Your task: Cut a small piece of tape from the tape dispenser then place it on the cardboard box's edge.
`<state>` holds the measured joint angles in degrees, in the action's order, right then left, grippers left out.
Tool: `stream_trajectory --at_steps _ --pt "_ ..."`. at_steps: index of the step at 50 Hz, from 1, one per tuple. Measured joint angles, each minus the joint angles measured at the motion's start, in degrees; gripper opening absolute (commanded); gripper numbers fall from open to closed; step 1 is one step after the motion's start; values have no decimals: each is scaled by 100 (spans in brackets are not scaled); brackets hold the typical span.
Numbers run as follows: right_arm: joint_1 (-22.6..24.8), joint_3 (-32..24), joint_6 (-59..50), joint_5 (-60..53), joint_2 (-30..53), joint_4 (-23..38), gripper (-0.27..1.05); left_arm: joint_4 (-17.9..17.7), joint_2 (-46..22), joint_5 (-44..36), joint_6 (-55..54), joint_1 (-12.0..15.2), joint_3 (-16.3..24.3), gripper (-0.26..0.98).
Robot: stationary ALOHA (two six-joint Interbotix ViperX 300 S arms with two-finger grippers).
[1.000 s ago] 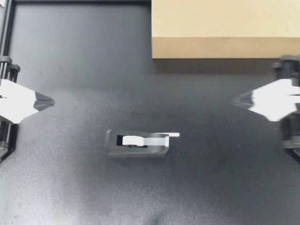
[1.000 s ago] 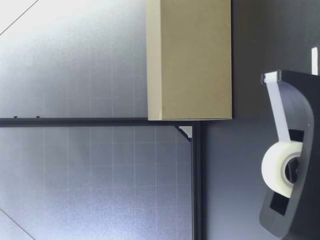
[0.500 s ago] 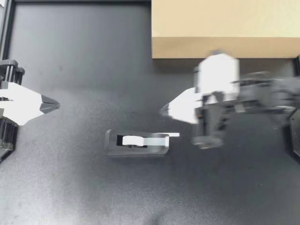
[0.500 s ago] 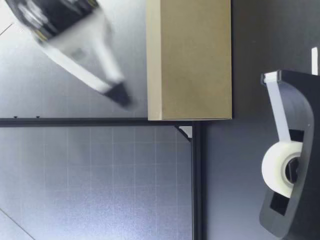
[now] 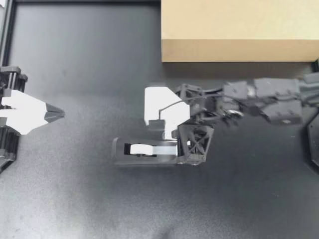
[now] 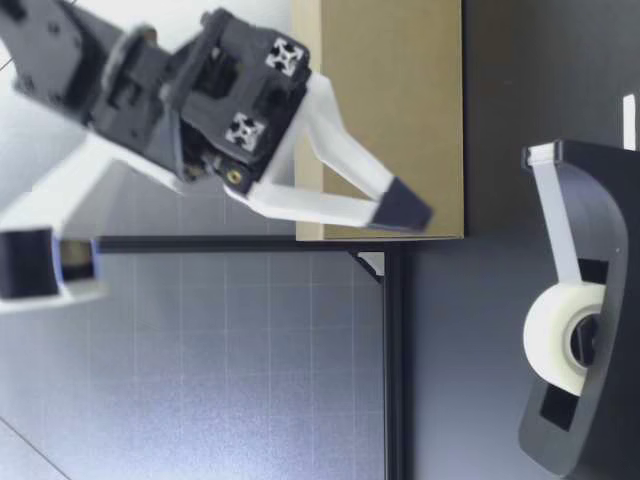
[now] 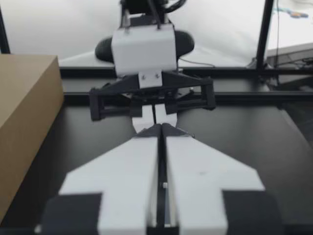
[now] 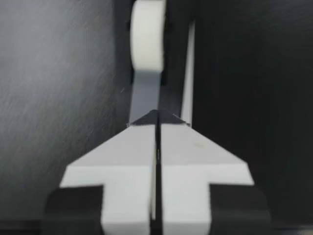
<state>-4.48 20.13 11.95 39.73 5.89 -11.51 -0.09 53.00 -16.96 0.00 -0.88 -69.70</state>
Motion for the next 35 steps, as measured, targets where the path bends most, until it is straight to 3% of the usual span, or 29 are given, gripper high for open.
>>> stream_trajectory --at_steps 10,18,28,35 --pt "-686 -396 1714 1020 466 -1916 -13 0 0 -9 0 0 -26 -12" --pt "-1424 -747 2136 1881 932 -3059 -12 0 -9 0 -62 9 -62 -12" --pt "-1793 -1204 2118 2742 1521 -3305 -5 -9 -18 0 -79 0 -97 -12" --pt "-1767 -1477 2057 3103 1740 -3313 14 -18 -18 -9 -88 0 -114 -12"
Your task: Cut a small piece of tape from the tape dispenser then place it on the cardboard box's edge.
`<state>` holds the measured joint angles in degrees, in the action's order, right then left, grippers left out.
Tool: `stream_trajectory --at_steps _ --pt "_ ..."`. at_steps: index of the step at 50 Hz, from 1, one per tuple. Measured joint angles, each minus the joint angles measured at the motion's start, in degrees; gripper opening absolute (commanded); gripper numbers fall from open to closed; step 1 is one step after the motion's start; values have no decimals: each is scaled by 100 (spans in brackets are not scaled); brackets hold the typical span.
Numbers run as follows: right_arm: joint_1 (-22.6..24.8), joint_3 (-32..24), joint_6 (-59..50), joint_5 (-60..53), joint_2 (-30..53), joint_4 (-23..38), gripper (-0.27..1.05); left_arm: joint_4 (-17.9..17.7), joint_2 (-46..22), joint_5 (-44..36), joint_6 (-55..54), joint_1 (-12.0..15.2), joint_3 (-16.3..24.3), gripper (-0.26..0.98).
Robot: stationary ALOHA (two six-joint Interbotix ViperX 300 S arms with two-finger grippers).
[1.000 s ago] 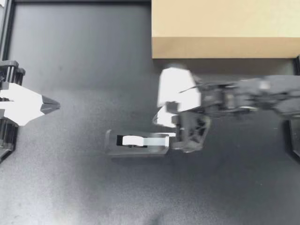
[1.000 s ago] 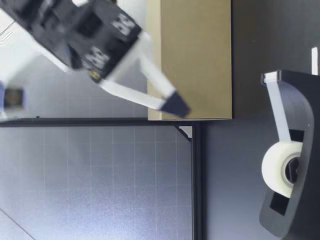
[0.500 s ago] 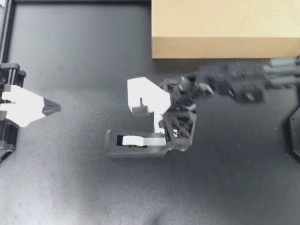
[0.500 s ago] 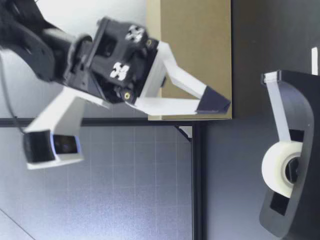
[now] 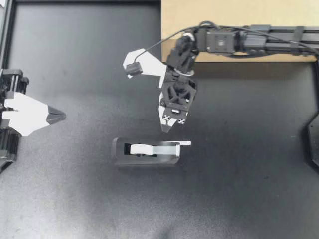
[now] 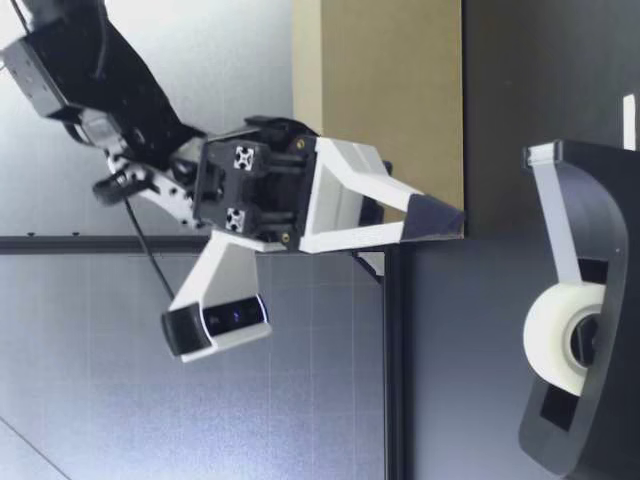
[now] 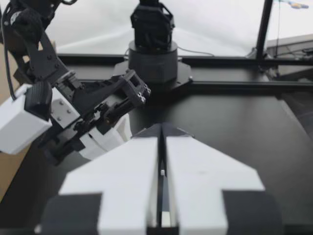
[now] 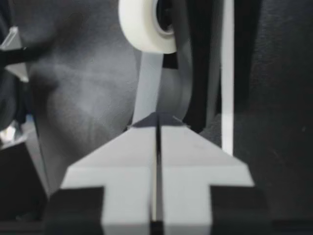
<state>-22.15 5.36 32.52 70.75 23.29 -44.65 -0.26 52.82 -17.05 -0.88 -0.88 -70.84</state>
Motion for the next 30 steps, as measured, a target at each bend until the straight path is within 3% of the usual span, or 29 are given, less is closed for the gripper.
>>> stream_trajectory --at_steps 10,30 --pt "0 -141 -70 79 123 0 47 0 -18 0 0 0 0 -12" --pt "44 -141 -88 167 404 -9 45 -26 -158 0 0 0 -35 -12"
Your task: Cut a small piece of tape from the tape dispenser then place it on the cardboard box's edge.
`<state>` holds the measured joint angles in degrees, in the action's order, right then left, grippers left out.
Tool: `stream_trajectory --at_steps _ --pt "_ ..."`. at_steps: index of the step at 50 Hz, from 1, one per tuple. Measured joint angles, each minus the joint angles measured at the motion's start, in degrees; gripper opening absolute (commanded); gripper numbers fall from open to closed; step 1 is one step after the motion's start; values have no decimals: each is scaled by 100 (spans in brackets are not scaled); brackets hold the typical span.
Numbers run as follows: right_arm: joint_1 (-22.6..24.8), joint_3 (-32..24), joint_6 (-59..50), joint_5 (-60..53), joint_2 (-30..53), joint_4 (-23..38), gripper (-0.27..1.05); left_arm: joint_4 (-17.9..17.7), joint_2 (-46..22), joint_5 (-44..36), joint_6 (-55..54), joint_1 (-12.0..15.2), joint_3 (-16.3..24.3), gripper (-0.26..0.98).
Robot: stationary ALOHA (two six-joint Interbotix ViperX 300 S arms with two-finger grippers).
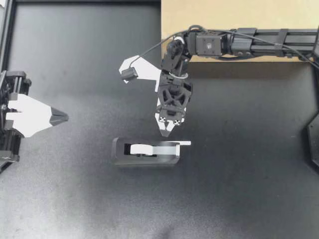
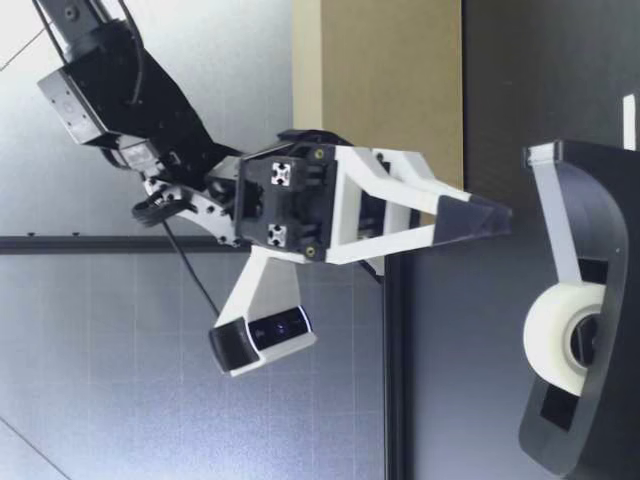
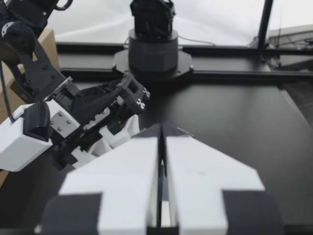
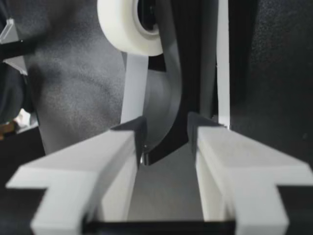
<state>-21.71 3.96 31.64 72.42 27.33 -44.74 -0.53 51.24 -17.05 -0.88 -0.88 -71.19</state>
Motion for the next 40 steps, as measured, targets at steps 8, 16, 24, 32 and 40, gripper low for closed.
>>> stream_trajectory --at_steps 8,16,24,32,40 --pt "141 0 0 18 97 -88 45 0 -35 0 0 0 0 -12" --pt "185 0 -9 26 149 -185 45 0 -35 0 9 0 9 -12" --pt "237 0 -18 26 185 -202 45 0 -35 0 0 0 0 -12" --pt "308 0 -18 44 185 -211 45 0 -35 0 0 0 -26 -12" --pt "316 0 -18 35 185 -211 45 0 -35 0 0 0 -35 -12"
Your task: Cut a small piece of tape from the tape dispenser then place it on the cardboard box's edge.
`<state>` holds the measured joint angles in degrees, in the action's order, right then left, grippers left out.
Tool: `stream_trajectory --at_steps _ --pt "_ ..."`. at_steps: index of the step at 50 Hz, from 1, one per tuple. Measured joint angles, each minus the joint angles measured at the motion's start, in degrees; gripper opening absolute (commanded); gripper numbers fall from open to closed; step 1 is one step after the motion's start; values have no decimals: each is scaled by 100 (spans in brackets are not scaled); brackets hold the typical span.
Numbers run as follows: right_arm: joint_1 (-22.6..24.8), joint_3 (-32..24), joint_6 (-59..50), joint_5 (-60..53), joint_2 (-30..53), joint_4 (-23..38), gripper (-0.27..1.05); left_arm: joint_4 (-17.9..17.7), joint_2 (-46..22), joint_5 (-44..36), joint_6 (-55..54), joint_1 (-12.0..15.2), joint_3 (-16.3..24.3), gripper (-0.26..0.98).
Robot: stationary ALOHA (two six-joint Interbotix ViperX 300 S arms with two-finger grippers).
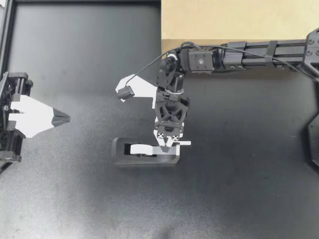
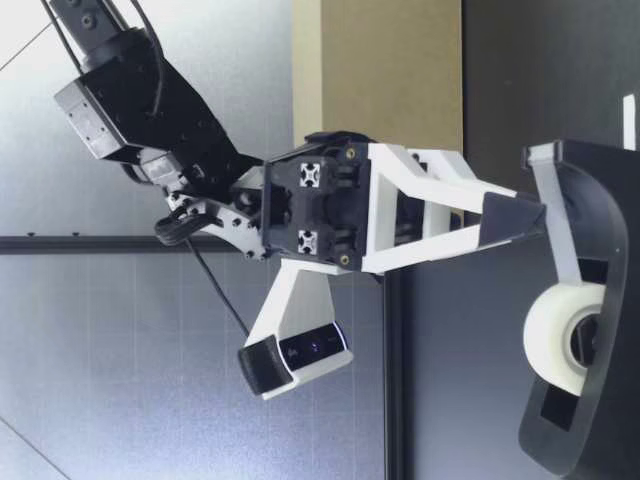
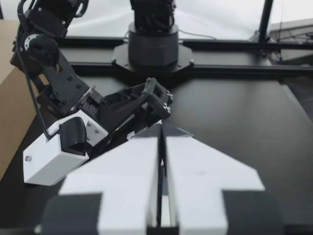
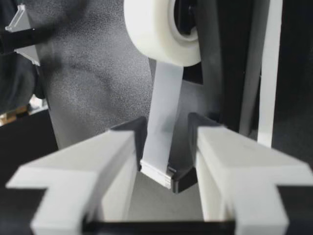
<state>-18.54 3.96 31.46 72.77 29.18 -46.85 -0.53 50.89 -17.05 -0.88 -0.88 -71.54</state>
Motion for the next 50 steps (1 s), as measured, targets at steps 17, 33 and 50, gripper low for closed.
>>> stream_trajectory --at_steps 17,33,50 --pt "0 0 -26 44 9 -9 22 -9 0 0 -26 0 -18 -12" --pt "9 -9 -26 53 0 -18 -4 -9 0 0 -26 0 -53 -12" --pt "35 -9 -26 62 -141 -123 -9 -9 -9 0 -26 0 -53 -12"
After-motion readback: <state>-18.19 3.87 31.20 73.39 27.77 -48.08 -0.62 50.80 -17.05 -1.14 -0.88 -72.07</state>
